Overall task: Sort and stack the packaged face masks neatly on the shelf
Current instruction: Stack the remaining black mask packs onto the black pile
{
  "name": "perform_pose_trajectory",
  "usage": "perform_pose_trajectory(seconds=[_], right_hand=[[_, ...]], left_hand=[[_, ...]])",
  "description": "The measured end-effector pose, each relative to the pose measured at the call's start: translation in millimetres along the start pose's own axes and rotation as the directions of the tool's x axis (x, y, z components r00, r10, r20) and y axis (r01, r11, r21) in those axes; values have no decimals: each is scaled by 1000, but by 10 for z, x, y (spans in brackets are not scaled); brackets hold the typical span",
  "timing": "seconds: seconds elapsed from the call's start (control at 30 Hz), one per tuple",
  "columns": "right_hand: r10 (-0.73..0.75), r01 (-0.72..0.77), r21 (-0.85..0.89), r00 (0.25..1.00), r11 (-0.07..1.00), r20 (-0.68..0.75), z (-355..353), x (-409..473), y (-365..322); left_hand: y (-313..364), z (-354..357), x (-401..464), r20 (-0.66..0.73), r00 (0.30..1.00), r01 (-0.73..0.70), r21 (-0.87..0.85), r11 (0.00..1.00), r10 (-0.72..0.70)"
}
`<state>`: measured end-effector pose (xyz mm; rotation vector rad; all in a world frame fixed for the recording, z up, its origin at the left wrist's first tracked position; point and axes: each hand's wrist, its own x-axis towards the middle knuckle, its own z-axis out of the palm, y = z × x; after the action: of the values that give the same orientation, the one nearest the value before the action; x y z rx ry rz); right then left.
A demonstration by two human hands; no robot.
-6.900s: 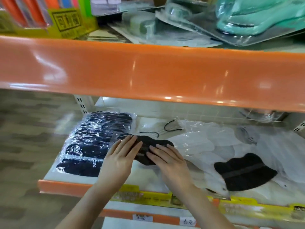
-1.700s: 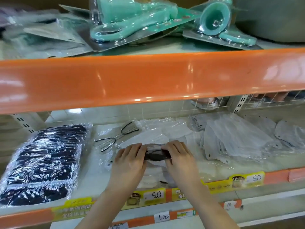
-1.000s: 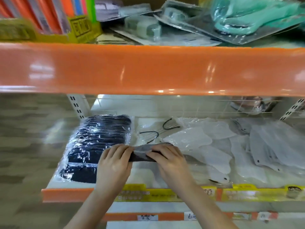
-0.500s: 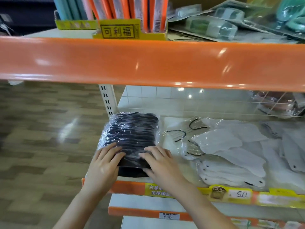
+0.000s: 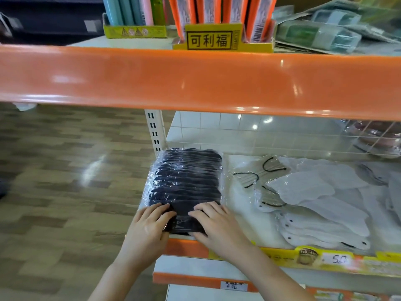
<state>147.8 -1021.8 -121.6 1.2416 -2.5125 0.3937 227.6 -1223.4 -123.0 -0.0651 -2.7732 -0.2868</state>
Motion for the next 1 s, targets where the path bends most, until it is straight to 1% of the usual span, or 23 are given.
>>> perform_pose_trajectory(seconds=[0.1,0.2,0.33,0.37,0.43,0.5,0.57,0.67,0.77,0.83,0.9,1.0], right_hand=[[3,-3,4,1000,1000,-9,13,-29,-27],[0,0,-23,1000,1000,-10,10,-68,-43],[7,-5,-100,1000,995,19,18,-97,-85],[19,-16,-107,999,994,28,24,-97,-90],[36,-30,-109,998,994,47,40,-97,-95],[34,-27,-108,997,994,69,57,-108,-103],[30,-21,-106,996,994,83,51,-115,-115],[28,-22,-69,997,997,79,3,-107,-110],[27,-28,33,1000,999,12,-66,-89,-55],[57,-54,74,997,996,-45,-129,-86,28],[101,-95,71,991,993,-85,-200,-98,139],[170,-164,52,976,985,-133,-301,-174,337]], left_hand=[[-17,-21,4,127,990,59,48,997,-65],[-15,-22,27,210,971,94,91,991,-111],[-48,13,70,318,944,48,135,990,-89],[-65,26,91,342,936,43,116,992,-80],[-83,20,158,361,928,76,64,995,-94],[-55,17,185,330,940,55,115,992,-90],[-27,2,191,327,936,79,158,984,-128],[47,62,183,195,973,103,122,987,-125],[211,128,207,38,993,110,81,991,-114],[370,146,257,-6,995,95,25,995,-95],[527,180,330,-44,998,50,-17,999,-50],[792,215,475,-63,998,-19,-48,999,16]])
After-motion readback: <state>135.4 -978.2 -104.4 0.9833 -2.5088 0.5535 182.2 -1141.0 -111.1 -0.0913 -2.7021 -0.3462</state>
